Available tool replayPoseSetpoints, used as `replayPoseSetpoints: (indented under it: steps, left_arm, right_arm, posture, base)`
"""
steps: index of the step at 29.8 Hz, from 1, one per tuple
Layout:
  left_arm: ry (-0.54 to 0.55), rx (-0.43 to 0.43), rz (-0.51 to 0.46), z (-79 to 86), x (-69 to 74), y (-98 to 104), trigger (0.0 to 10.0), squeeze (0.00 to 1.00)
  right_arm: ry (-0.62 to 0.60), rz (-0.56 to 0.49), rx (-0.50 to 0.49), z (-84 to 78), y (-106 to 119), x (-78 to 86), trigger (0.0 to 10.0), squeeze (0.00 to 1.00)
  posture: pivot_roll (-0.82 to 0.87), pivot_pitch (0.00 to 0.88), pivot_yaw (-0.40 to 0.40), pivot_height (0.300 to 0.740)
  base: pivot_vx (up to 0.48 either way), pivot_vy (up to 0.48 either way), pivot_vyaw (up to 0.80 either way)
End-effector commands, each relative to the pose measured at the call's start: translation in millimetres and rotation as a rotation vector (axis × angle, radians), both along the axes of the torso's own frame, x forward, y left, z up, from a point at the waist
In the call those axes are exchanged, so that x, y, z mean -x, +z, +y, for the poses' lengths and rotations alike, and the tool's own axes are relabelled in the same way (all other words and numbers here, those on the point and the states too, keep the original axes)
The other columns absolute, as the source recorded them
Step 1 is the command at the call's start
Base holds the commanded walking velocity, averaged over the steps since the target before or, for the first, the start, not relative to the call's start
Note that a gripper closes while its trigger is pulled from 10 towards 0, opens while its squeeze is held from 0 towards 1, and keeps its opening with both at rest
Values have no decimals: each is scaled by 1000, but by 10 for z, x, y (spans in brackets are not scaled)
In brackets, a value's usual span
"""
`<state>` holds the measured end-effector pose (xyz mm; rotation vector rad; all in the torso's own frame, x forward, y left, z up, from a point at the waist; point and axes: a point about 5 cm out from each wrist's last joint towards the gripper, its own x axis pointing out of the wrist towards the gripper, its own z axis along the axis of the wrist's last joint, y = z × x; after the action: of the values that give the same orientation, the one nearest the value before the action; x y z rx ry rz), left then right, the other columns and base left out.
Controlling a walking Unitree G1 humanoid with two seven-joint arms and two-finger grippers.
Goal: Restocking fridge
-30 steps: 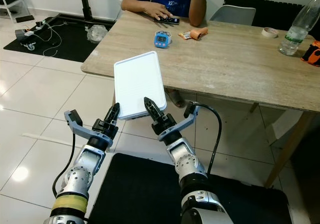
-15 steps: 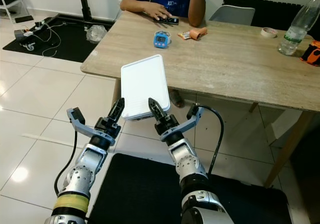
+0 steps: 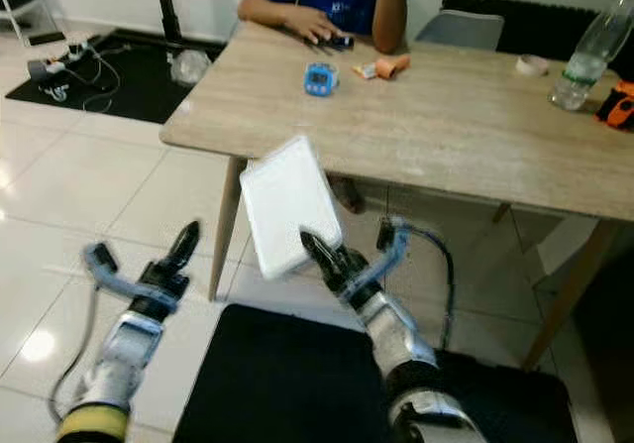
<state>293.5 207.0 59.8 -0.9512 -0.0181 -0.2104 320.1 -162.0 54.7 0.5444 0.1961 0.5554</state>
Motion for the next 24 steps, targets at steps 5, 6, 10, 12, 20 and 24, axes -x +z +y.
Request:
replayPoseSetpoints:
  steps: [5, 6, 10, 12, 20, 24]
  left_arm:
    - [-6, -126, 187, 140, 268, -436, 10000, 878]
    - [-6, -126, 187, 140, 268, -436, 10000, 878]
    - [-32, -257, 362, 190, 510, -758, 10000, 0]
    - [-36, -346, 543, 217, 764, -1018, 10000, 0]
    - [-33, -481, 830, 241, 1272, -1368, 10000, 0]
    - [-64, -622, 944, 258, 1511, -1482, 10000, 0]
  right_arm:
    - [103, 52, 435, -135, -273, 178, 0, 0]
    - [103, 52, 435, -135, -273, 178, 0, 0]
    - [109, 195, 870, -379, -592, 393, 2667, 0]
    - [41, 346, 980, -550, -822, 631, 10000, 0]
    - [-128, 587, 908, -666, -1136, 1069, 10000, 0]
    - [-181, 670, 955, -738, -1265, 1317, 10000, 0]
  posture:
    - [12, 99, -38, 740]
    - [12, 99, -38, 740]
    - [10, 98, -38, 740]
    - [13, 98, -39, 740]
    - [6, 92, -33, 740]
    - [6, 92, -33, 740]
  base:
    - [0, 0, 0]
    - [0, 0, 0]
    - [0, 0, 0]
    - [0, 0, 0]
    - [0, 0, 0]
    - [0, 0, 0]
